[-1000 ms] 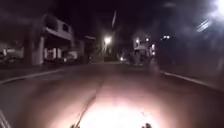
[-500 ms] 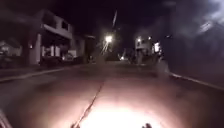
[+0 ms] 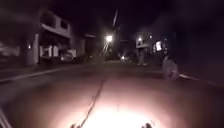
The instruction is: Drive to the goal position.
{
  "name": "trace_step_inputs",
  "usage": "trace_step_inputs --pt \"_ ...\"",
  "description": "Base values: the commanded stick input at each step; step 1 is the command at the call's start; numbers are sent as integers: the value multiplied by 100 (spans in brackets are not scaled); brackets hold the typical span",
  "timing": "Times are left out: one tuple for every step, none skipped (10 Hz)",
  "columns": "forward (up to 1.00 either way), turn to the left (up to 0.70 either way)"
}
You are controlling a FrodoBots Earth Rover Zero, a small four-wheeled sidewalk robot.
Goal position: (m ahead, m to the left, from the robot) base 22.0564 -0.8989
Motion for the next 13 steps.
trace_step_inputs --pt "85 0" --pt "85 0" --pt "85 0" --pt "85 0" --pt "85 0" --pt "85 0" --pt "85 0" --pt "85 0" --pt "85 0" --pt "85 0" --pt "85 0" --pt "85 0" --pt "85 -14"
